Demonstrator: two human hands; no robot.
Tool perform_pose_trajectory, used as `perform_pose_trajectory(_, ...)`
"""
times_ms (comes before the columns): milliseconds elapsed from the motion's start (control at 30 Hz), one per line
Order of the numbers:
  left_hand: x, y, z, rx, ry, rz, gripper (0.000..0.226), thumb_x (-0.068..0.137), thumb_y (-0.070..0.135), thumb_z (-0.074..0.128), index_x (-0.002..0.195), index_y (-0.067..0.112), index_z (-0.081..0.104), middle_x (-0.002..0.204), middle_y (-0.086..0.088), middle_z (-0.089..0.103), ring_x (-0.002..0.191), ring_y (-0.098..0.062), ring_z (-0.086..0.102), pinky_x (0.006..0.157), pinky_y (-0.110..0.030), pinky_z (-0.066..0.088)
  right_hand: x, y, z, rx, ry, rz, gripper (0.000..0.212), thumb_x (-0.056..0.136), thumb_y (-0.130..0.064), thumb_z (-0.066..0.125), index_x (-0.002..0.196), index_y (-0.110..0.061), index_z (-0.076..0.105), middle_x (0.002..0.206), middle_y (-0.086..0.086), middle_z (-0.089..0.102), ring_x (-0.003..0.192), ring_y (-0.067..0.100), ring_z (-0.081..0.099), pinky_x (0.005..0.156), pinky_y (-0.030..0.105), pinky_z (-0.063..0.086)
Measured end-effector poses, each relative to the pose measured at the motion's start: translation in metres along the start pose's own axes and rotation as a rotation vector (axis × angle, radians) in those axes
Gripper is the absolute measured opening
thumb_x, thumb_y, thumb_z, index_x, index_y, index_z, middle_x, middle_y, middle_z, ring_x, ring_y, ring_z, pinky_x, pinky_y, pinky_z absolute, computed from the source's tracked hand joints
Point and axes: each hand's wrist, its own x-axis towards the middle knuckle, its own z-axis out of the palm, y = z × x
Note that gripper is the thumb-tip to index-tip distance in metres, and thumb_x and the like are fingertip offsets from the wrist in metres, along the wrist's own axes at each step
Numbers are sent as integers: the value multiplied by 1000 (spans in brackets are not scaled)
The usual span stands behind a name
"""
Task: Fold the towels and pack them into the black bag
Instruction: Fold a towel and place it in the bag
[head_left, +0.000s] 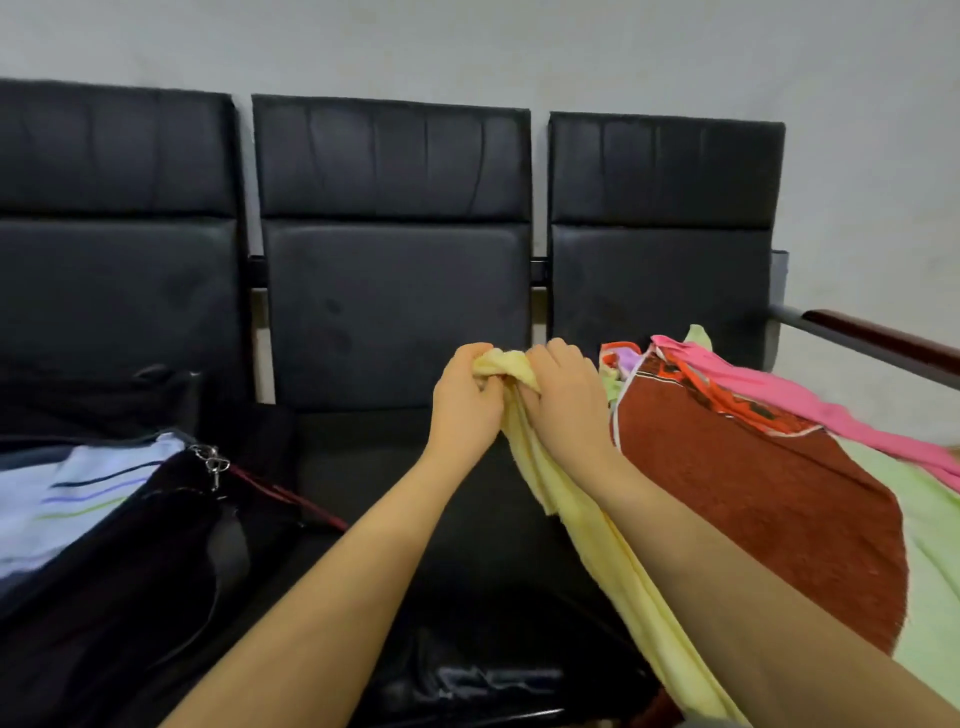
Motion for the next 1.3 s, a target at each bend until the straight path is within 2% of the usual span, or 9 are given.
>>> perform_pose_trajectory(167, -3, -37, -47, 66, 135, -54, 28, 93, 8, 46, 116, 15, 60, 114, -1, 59, 101, -10, 54, 84, -23, 43, -8, -43, 38, 115, -147, -44, 21, 91, -31, 53, 88, -13, 62, 84, 3, 55, 75, 21, 51, 64, 31, 34)
perform_pose_trajectory(333, -12, -91, -68, 160, 139, -214, 39, 95, 10, 45, 133, 15, 50, 121, -7, 57, 110, -17, 54, 89, -24, 43, -38, -63, 58, 250, -731, 55, 45, 99, -51, 29, 139, -30, 38, 129, -3, 41, 117, 20, 38, 95, 36, 25)
perform_pose_trajectory(500, -38, -146, -60, 483, -225, -431, 58, 91, 13, 49, 146, 16, 31, 135, -16, 46, 122, -31, 47, 101, -37, 41, -84, -52, 79, 110, -1016, 140, 50, 100, -50, 28, 144, -30, 34, 146, -3, 37, 132, 22, 34, 106, 43, 21)
perform_pose_trajectory(600, -59, -156, -47, 662, -399, -424, 51, 93, 23, 49, 142, 20, 36, 140, -11, 39, 128, -33, 37, 105, -43, 34, -109, -38, 83, -6, -1178, 111, 51, 98, -53, 26, 144, -34, 34, 152, -5, 31, 139, 19, 27, 109, 46, 15)
perform_pose_trajectory(700, -73, -160, -39, 827, -574, -416, 42, 96, 32, 42, 135, 17, 42, 138, -10, 37, 126, -33, 35, 102, -42, 29, -127, -28, 89, -10, -1338, 163, 58, 96, -61, 18, 149, -40, 20, 160, -9, 10, 147, 16, 5, 113, 49, 3)
perform_pose_trajectory(900, -67, -181, -42, 930, -666, -390, 52, 97, 32, 38, 145, 15, 29, 156, -16, 7, 141, -34, 15, 112, -48, 16, -133, -26, 111, -7, -1314, 185, 60, 97, -59, 10, 152, -36, 0, 159, -10, -12, 146, 14, -15, 116, 44, -12)
perform_pose_trajectory(1067, -43, -206, -50, 919, -583, -389, 57, 98, 26, 38, 150, 25, 14, 159, -11, -6, 146, -28, 3, 115, -51, 6, -129, -31, 147, 18, -1197, 217, 62, 96, -59, 10, 152, -35, -3, 159, -9, -14, 145, 15, -18, 117, 43, -13)
perform_pose_trajectory(1200, -32, -214, -48, 898, -465, -400, 60, 96, 17, 40, 150, 27, 15, 158, -10, 2, 144, -28, 10, 115, -49, 9, -121, -32, 169, 39, -1153, 243, 62, 96, -60, 11, 151, -35, -1, 159, -10, -14, 145, 14, -18, 116, 43, -13)
perform_pose_trajectory(1300, -35, -209, -38, 973, -217, -378, 61, 93, 19, 43, 148, 19, 15, 139, -12, 32, 122, -29, 37, 103, -38, 29, -117, -36, 169, 182, -1072, 312, 56, 99, -53, 16, 152, -34, 10, 160, -8, -3, 147, 16, -7, 117, 40, -5)
